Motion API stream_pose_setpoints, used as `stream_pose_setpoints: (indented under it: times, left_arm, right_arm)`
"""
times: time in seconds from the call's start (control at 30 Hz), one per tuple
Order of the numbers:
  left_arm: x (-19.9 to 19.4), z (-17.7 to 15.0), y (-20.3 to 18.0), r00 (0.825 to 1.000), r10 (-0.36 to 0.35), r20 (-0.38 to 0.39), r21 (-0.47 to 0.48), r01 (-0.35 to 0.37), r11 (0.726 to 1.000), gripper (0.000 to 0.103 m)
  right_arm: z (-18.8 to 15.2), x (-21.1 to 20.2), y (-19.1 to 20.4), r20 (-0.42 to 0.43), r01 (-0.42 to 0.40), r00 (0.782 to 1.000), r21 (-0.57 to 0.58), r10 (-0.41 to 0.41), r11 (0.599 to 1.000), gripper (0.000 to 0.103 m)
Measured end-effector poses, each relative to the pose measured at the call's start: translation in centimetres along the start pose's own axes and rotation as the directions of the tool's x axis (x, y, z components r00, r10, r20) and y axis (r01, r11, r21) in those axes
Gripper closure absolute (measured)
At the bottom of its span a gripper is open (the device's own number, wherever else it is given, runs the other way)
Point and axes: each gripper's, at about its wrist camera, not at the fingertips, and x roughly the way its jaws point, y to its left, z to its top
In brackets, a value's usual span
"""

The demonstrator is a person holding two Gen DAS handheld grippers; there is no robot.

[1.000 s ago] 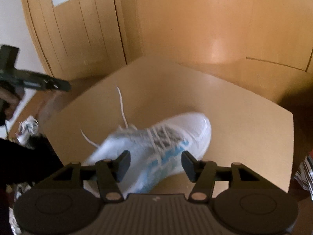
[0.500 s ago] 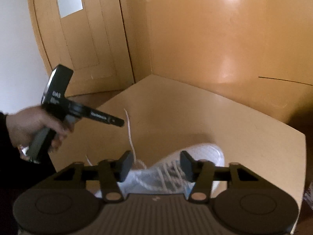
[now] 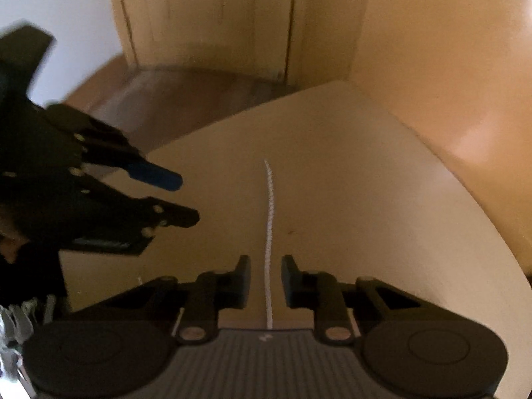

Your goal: Lace up shoes with both hands

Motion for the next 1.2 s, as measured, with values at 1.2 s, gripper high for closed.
stream_pose_setpoints:
  times: [1.2]
  left_arm:
    - [-4.8, -0.2, 2.4, 0.983, -0.103, 0.155, -0.117, 0.121, 0.986, 0.064]
  right_arm:
    - [2.2, -0.7, -0.3, 0.053, -0.012, 0.999, 0.120, 0.005, 0.993, 0.101]
